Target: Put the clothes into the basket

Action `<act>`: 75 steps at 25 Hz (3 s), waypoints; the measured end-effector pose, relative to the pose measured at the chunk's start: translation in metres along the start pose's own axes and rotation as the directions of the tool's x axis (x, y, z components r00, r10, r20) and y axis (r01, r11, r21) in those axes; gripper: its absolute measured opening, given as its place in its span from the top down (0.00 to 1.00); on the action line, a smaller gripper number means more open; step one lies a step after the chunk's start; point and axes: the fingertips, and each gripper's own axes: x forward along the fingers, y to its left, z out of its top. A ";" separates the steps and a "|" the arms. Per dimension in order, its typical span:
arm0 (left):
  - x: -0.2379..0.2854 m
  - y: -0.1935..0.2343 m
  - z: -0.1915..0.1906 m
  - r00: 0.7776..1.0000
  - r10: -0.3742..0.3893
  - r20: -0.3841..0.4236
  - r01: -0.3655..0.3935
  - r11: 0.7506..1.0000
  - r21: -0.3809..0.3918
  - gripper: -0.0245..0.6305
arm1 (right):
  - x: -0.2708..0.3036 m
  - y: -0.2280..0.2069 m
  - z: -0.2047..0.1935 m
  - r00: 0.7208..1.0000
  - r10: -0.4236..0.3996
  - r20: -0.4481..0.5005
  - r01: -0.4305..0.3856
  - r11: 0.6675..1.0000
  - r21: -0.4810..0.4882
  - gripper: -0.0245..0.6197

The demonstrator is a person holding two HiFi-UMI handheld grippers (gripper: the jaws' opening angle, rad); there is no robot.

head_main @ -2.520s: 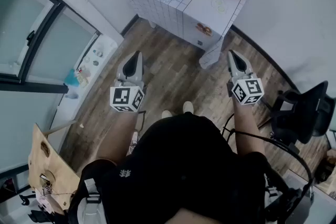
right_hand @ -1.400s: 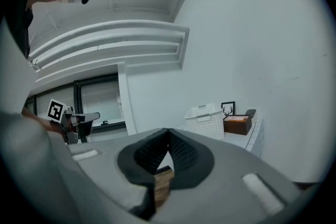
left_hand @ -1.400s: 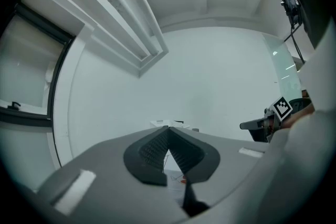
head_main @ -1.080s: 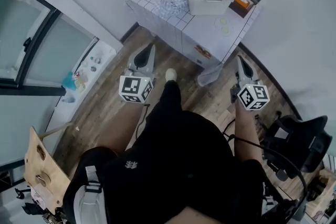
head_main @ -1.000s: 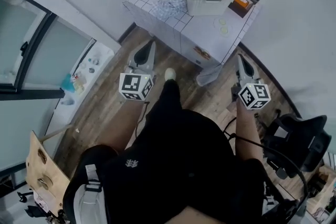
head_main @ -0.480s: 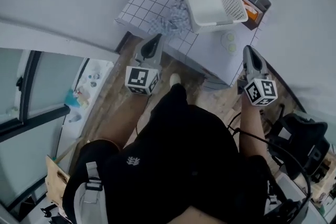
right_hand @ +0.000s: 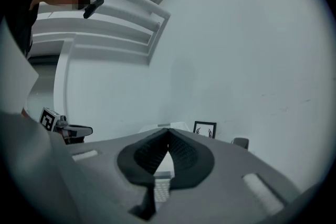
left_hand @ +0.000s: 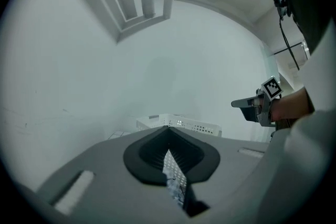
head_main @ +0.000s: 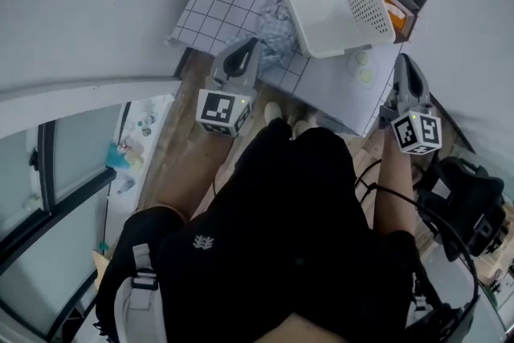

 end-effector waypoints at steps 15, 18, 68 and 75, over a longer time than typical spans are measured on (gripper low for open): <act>0.051 0.012 -0.068 0.993 -0.029 -0.112 0.016 0.993 -0.113 0.95 | 0.064 0.012 -0.028 0.988 0.126 -0.088 -0.137 0.983 -0.125 0.96; 0.062 0.007 -0.091 0.988 -0.043 -0.149 0.030 0.996 -0.089 0.84 | 0.064 -0.004 -0.028 0.989 0.120 -0.089 -0.130 0.985 -0.116 0.96; 0.078 0.048 -0.152 0.935 0.097 -0.341 -0.134 0.987 -0.086 0.85 | 0.083 0.003 -0.044 0.982 0.157 -0.109 -0.178 0.958 -0.225 0.96; 0.070 0.047 -0.105 0.955 0.131 -0.266 -0.150 0.987 -0.051 0.85 | 0.074 0.013 -0.018 0.980 0.187 -0.067 -0.197 0.954 -0.226 0.96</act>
